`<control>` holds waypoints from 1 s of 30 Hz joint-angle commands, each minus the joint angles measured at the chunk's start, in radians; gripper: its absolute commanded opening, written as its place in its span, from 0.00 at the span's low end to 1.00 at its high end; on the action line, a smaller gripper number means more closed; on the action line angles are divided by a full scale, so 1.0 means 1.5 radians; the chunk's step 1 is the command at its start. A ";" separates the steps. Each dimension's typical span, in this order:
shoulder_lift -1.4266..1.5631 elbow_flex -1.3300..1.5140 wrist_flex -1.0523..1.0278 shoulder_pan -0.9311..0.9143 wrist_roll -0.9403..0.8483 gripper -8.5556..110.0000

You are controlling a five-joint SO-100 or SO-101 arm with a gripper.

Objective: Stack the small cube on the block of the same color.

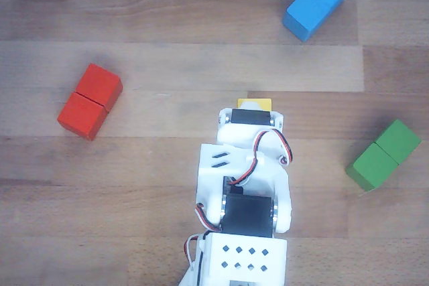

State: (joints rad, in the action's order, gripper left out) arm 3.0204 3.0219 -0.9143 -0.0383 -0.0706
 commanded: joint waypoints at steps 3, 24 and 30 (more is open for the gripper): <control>0.042 0.002 0.006 -0.004 -0.006 0.07; 0.287 0.028 -0.234 0.057 -0.006 0.07; 0.288 0.018 -0.262 0.041 0.001 0.07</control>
State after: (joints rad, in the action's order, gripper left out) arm 3.4192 3.1109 -1.2885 0.0322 -0.0706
